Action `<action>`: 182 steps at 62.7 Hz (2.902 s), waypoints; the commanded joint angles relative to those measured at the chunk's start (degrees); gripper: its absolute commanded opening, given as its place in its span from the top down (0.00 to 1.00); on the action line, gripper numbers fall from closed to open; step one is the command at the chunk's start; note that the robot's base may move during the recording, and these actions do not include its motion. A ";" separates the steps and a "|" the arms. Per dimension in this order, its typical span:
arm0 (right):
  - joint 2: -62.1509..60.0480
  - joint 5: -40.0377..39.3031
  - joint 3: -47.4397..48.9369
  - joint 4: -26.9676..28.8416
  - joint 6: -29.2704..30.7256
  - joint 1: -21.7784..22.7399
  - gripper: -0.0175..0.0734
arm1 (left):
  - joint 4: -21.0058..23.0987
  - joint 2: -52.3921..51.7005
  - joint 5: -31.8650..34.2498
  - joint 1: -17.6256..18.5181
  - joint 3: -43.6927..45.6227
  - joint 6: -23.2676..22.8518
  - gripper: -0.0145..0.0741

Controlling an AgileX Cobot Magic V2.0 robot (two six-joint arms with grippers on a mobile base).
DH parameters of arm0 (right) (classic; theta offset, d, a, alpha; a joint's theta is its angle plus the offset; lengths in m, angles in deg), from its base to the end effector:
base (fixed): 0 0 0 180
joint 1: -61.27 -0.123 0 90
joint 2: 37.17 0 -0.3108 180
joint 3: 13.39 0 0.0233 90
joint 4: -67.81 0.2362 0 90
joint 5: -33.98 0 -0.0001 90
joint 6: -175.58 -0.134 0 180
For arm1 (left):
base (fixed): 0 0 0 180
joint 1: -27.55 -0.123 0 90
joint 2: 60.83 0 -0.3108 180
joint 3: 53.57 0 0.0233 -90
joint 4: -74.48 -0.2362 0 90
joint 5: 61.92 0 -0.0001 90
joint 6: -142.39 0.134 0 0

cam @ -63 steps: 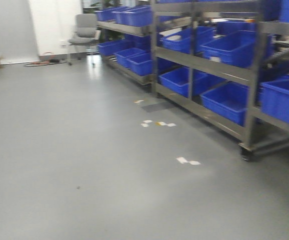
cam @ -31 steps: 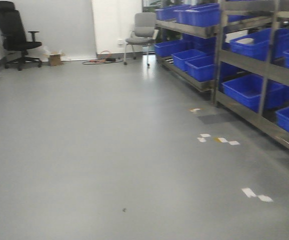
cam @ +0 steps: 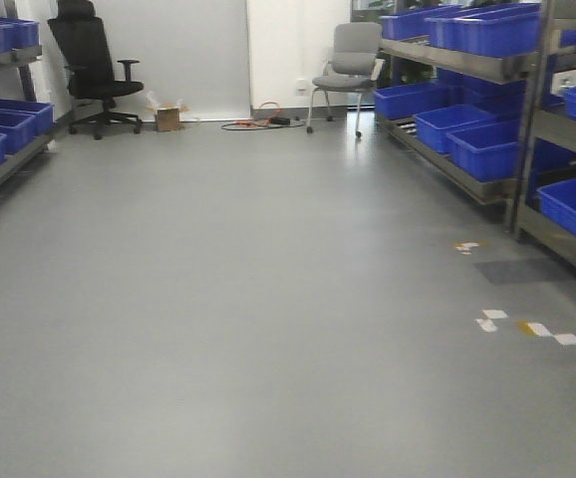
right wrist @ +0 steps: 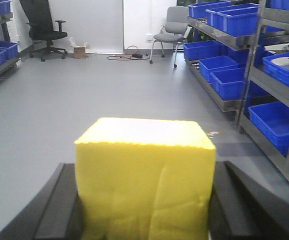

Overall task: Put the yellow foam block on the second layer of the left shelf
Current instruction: 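Drive along the aisle toward the shelf rack of blue bins, then turn the base to face the shelf rack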

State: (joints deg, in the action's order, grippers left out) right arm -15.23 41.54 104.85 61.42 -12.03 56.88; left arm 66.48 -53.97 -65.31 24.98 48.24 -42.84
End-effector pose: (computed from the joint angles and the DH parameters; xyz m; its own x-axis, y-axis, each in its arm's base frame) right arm 0.0778 0.0040 0.2853 -0.0225 0.0206 -0.9995 -0.0615 0.9979 0.0219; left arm 0.0586 0.0037 0.2073 0.0252 0.0493 -0.9985 -0.0543 0.9974 0.0478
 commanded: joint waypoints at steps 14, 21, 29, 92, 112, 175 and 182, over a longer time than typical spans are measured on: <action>0.56 -5.61 1.71 -0.86 0.42 0.35 0.31 | 0.34 -1.09 4.69 -0.06 -1.32 -0.29 0.68; 0.56 -5.61 1.71 -0.86 0.42 0.35 0.31 | 0.34 -1.09 4.69 -0.06 -1.32 -0.29 0.68; 0.56 -5.61 1.71 -0.86 0.42 0.35 0.31 | 0.34 -1.09 4.69 -0.06 -1.32 -0.29 0.68; 0.56 -5.61 1.71 -0.86 0.42 0.35 0.31 | 0.34 -1.09 4.69 -0.06 -1.32 -0.29 0.68; 0.56 -5.61 1.71 -0.86 0.42 0.35 0.31 | 0.34 -1.09 4.69 -0.06 -1.32 -0.29 0.68; 0.56 -5.61 1.71 -0.86 0.42 0.35 0.31 | 0.34 -1.09 4.69 -0.06 -1.32 -0.29 0.68; 0.56 -5.61 1.71 -0.86 0.42 0.35 0.31 | 0.34 -1.09 4.69 -0.06 -1.32 -0.29 0.68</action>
State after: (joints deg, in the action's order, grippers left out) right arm -15.23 41.54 104.85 61.33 -12.03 56.88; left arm 66.48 -53.97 -65.31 24.98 48.24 -42.84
